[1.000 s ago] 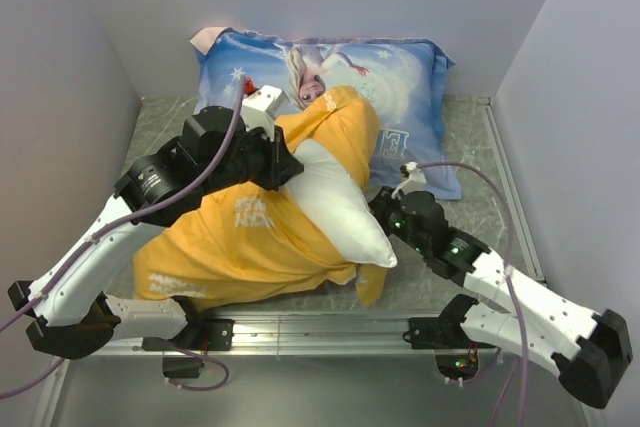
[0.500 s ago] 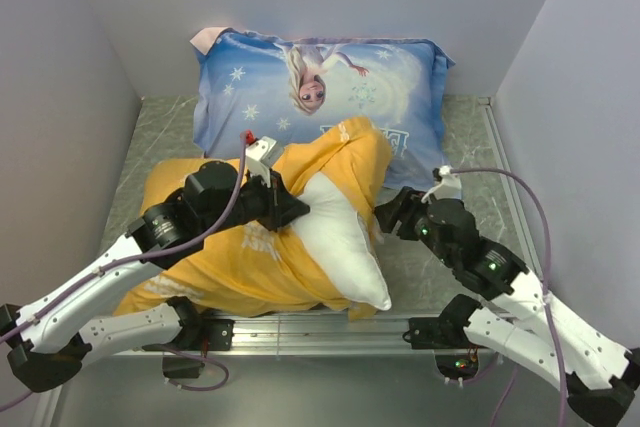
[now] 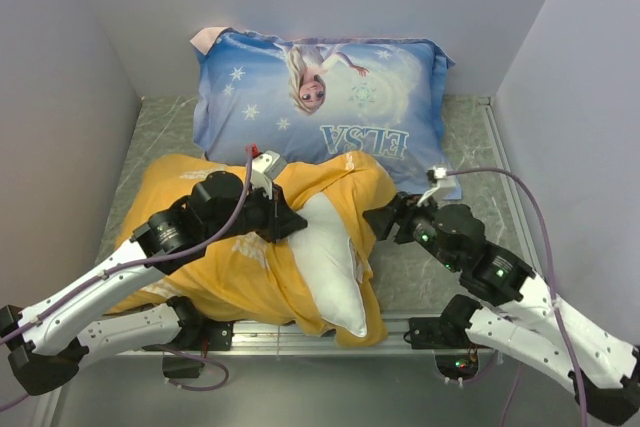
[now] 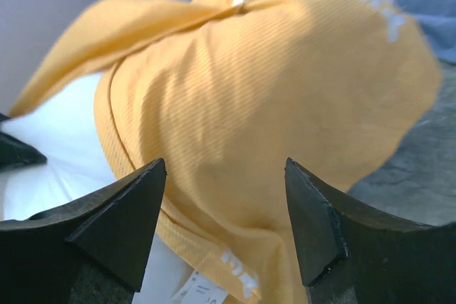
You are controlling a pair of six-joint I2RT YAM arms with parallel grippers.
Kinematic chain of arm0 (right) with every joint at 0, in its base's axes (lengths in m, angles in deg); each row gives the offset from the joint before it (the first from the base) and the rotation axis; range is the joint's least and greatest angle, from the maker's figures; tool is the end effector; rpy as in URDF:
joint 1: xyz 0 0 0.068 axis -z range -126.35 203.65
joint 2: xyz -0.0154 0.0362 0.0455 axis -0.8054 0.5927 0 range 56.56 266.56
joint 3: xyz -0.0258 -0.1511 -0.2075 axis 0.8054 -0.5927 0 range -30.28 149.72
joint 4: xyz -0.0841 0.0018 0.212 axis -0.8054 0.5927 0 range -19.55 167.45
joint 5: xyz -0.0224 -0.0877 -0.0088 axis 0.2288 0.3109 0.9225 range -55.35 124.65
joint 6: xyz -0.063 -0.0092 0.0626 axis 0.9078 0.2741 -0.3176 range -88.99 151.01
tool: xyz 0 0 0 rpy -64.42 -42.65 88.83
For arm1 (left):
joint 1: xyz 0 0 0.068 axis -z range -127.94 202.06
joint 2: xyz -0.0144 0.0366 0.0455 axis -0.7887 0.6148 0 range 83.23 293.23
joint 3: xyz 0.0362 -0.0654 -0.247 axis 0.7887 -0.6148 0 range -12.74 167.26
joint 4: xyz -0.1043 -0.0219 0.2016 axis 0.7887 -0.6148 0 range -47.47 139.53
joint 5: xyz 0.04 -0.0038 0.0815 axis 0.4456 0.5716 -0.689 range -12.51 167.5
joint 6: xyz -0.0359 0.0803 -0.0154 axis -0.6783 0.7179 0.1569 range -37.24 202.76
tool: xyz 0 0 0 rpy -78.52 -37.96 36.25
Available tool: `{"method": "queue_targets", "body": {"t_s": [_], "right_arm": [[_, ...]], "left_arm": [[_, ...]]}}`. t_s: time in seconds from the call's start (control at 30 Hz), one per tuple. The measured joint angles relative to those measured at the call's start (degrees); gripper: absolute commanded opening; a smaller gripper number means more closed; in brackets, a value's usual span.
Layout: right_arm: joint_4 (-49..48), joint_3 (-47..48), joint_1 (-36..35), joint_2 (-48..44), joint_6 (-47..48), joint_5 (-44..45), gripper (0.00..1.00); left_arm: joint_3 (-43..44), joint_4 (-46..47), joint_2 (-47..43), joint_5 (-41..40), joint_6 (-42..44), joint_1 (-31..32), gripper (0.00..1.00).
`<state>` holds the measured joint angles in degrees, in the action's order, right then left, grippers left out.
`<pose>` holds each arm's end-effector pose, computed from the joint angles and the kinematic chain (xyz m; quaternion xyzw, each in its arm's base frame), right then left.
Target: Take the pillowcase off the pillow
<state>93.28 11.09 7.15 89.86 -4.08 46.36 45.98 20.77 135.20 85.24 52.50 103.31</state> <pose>0.1203 0.1032 0.3001 -0.0164 0.7902 0.3356 0.5125 0.1224 -0.1696 0.3363 0.1878 0.8065 -0.4066 0.3861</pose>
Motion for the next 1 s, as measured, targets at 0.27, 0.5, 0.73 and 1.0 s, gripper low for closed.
{"method": "queue_targets", "body": {"t_s": [0.27, 0.5, 0.73, 1.0], "right_arm": [[-1.8, 3.0, -11.9, 11.4, 0.8, 4.9, 0.71], [-2.2, 3.4, -12.5, 12.8, 0.0, 9.7, 0.13], [-1.8, 3.8, -1.6, 14.4, -0.4, 8.0, 0.00], [-1.8, 4.5, 12.4, 19.3, -0.4, 3.4, 0.00]], "left_arm": [[-1.5, 0.0, 0.0, 0.5, 0.0, 0.2, 0.00], [-1.6, 0.0, 0.1, 0.6, 0.0, 0.7, 0.00], [-1.6, -0.6, -0.1, 1.9, 0.9, 1.2, 0.00], [-2.3, -1.6, -2.4, 5.5, 1.6, 2.3, 0.01]]}}
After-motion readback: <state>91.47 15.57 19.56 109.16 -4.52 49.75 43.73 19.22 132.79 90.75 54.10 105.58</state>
